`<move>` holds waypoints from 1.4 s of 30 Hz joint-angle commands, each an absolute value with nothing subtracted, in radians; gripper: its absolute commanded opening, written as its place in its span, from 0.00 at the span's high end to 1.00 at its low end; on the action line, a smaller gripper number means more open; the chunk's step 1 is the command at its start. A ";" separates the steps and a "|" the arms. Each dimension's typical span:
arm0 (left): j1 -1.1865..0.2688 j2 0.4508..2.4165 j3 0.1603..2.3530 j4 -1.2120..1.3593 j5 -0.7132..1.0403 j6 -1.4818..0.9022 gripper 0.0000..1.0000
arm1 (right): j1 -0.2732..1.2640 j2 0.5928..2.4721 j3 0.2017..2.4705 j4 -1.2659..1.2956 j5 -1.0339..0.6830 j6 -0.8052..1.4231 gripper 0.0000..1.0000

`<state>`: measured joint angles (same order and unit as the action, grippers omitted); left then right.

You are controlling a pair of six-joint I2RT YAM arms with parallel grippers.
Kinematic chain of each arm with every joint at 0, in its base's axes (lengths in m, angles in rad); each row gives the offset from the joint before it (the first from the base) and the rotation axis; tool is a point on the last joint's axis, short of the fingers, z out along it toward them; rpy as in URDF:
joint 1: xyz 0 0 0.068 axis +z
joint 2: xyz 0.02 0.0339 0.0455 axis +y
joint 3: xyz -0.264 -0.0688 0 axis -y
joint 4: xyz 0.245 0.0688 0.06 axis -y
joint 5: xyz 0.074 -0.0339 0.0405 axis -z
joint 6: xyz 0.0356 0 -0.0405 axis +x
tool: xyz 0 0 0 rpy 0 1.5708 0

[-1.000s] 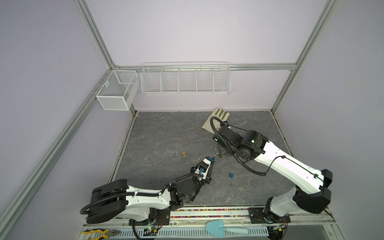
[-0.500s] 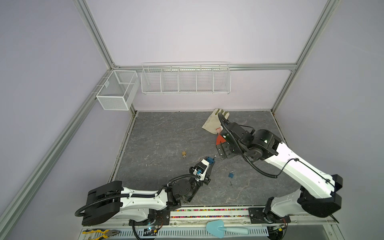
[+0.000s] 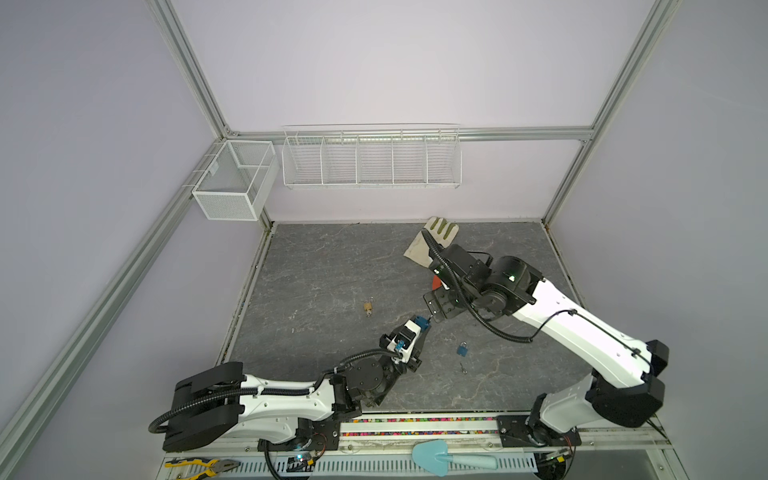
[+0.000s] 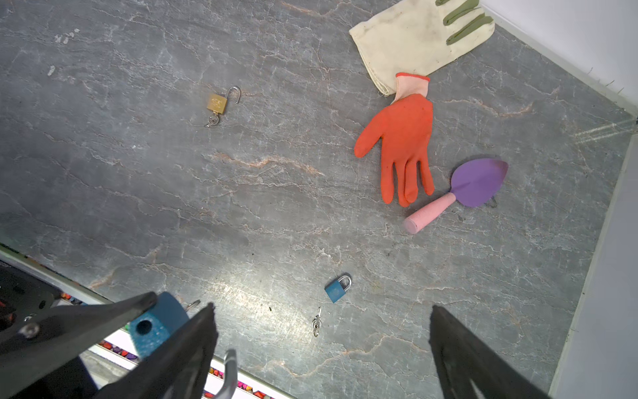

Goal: Unlock with the key

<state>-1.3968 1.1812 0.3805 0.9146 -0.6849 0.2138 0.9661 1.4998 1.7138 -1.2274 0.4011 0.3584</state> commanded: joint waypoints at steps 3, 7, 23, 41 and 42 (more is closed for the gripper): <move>-1.398 1.163 0.378 0.976 -0.736 0.207 1.00 | 0.956 1.437 1.662 -1.223 0.362 0.345 0.03; -1.397 1.178 0.390 0.973 -0.761 0.198 1.00 | 0.955 1.407 1.634 -1.201 0.344 0.354 0.04; -1.295 1.143 0.512 0.443 -0.782 -0.227 1.00 | 0.882 1.267 1.491 -1.127 0.321 0.409 0.05; -0.913 1.423 0.870 -0.406 -0.244 -0.634 1.00 | 0.770 1.154 1.146 -0.983 0.221 0.556 0.05; -0.909 1.481 0.928 -0.470 -0.252 -0.647 1.00 | 0.766 1.154 1.141 -0.979 0.219 0.557 0.05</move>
<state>-0.9268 1.3838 0.8181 -0.3088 -0.3344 -0.6029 0.7799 1.1698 1.1599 -1.0187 0.2428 0.5282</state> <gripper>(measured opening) 0.346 0.954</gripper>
